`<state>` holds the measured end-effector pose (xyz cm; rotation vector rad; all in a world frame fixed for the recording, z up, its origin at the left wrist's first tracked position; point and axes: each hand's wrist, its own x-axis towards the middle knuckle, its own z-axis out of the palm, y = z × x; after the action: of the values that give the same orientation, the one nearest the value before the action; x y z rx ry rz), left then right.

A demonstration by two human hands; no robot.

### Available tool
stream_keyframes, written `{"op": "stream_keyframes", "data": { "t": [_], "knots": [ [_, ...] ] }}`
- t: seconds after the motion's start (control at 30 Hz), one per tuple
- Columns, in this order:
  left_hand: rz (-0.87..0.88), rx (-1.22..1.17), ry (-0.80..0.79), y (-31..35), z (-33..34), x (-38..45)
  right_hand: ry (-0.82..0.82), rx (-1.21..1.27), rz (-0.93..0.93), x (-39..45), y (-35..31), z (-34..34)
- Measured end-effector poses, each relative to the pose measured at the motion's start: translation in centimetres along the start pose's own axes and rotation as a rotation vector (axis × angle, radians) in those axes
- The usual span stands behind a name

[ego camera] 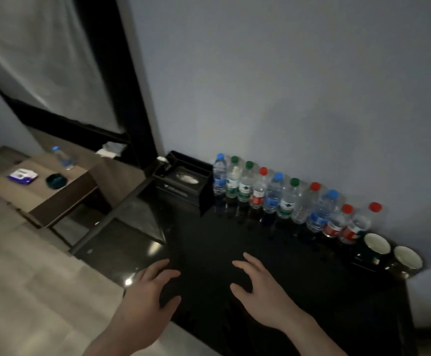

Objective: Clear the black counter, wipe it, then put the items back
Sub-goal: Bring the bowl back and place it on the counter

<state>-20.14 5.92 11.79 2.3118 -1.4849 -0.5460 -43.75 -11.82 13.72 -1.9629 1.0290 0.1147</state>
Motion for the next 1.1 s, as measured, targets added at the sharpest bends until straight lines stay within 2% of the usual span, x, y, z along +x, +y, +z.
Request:
{"op": "stream_keyframes", "data": {
  "t": [0.23,0.47,0.8,1.1],
  "knots": [
    [-0.062,0.027,0.087,-10.2,-6.9,-5.4,-0.042,-0.022,-0.107,2.1,-9.7,7.7],
    [-0.096,0.011,0.141,-16.5,-12.4,-4.7,-0.14,-0.058,-0.132,6.5,-16.1,10.9],
    [-0.262,0.024,0.139,-29.6,-18.6,1.5,-0.278,-0.053,-0.168,20.7,-27.2,14.6],
    [-0.454,0.035,0.235,-41.3,-24.7,4.2,-0.359,-0.168,-0.315,32.9,-39.3,17.8]
  ]
}}
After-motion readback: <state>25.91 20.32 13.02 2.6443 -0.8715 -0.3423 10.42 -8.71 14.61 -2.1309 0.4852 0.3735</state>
